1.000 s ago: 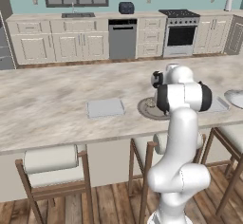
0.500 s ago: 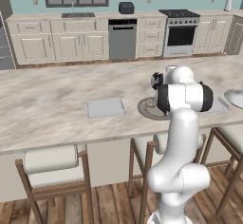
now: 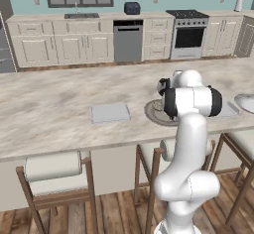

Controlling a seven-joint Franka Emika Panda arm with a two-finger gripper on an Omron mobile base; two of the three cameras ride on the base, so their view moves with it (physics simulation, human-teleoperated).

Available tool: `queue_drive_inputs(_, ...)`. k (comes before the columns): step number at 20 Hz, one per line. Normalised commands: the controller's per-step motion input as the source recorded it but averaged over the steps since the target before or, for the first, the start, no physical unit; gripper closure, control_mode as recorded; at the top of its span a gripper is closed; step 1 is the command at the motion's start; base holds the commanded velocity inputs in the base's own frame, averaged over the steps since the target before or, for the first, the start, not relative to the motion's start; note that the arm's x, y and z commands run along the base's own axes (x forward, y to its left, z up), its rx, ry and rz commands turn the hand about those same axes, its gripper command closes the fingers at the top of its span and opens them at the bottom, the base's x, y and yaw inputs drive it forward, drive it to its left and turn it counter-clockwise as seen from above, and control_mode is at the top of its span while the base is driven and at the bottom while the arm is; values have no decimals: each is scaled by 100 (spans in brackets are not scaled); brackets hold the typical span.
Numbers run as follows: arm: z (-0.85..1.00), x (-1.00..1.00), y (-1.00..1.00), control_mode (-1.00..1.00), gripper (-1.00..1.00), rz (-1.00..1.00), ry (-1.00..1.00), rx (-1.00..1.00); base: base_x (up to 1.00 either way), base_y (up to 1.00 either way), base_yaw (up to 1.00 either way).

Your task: Place two dumplings into each of the tupperware containers and then place the containers in the fridge.

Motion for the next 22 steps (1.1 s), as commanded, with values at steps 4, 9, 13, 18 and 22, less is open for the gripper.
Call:
queue_drive_inputs(4,-19,0,0,-100,-100,0,0,0,0,0,0)
queue_drive_inputs(9,-8,2,0,-100,-100,0,-2,0,0,0,0)
queue_drive_inputs(13,0,4,0,-100,-100,0,-5,0,0,0,0)
queue_drive_inputs(18,-6,5,0,-100,-100,0,-3,0,0,0,0)
queue_drive_inputs(22,-10,0,0,-100,100,0,0,0,0,0,0)
